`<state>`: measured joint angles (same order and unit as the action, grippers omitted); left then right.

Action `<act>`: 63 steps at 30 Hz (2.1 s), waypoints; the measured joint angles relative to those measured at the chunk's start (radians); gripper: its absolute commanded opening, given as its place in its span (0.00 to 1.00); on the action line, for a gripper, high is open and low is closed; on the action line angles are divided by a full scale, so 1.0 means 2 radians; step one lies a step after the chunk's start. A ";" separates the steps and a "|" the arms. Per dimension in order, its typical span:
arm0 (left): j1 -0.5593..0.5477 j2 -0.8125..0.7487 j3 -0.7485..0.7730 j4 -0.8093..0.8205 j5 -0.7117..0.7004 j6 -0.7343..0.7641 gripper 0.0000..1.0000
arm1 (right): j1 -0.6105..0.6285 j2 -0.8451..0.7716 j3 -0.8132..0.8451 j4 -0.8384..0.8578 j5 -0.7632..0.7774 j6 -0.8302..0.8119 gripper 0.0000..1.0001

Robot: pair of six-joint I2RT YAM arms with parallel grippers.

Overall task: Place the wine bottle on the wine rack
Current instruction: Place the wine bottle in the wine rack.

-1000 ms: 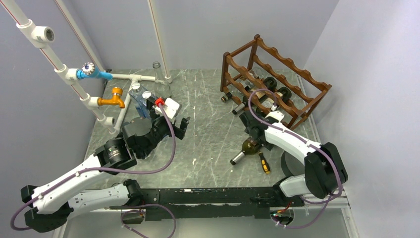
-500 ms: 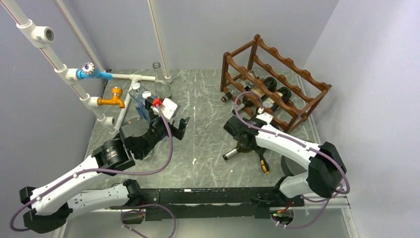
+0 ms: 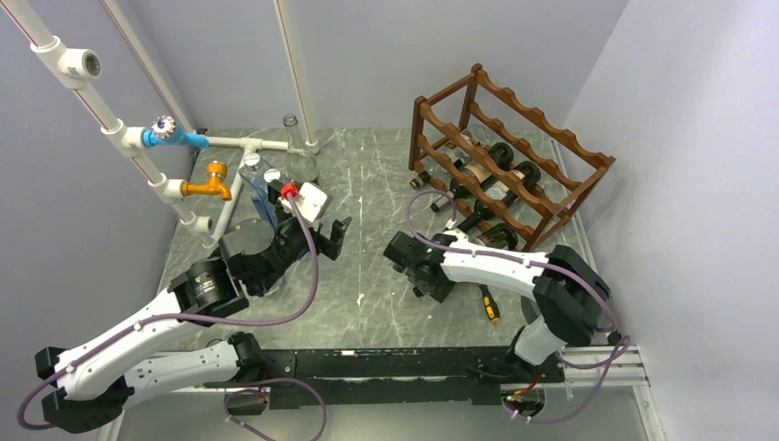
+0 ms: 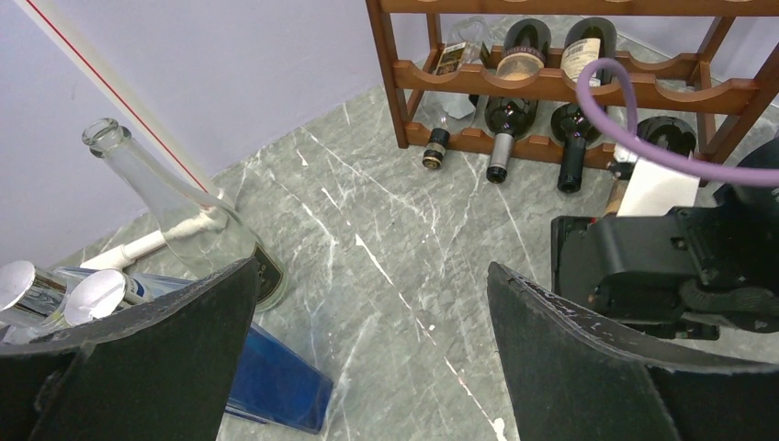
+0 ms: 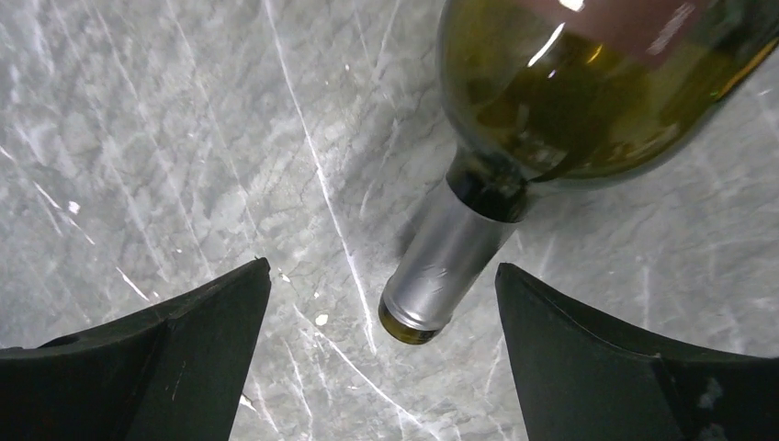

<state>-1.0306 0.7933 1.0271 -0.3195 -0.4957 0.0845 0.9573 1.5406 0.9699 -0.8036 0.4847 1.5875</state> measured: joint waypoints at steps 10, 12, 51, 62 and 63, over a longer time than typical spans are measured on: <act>0.000 0.000 0.000 -0.001 0.001 0.000 0.99 | 0.027 0.031 -0.010 0.011 -0.018 0.072 0.80; 0.000 0.000 0.000 -0.001 0.001 0.000 0.99 | 0.029 0.040 -0.010 0.011 -0.019 0.081 0.78; 0.000 0.007 0.000 -0.001 0.002 -0.001 0.99 | 0.029 0.021 -0.024 -0.033 0.041 0.115 0.65; 0.000 0.003 0.000 -0.001 0.003 -0.001 1.00 | 0.027 0.045 -0.023 0.000 0.026 0.102 0.40; 0.000 0.001 0.000 -0.001 0.004 -0.001 1.00 | 0.027 0.048 -0.022 -0.004 0.027 0.105 0.37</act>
<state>-1.0306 0.7952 1.0271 -0.3222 -0.4885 0.0822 1.0103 1.6363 0.9264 -0.8120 0.5396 1.7966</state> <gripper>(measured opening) 0.994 0.462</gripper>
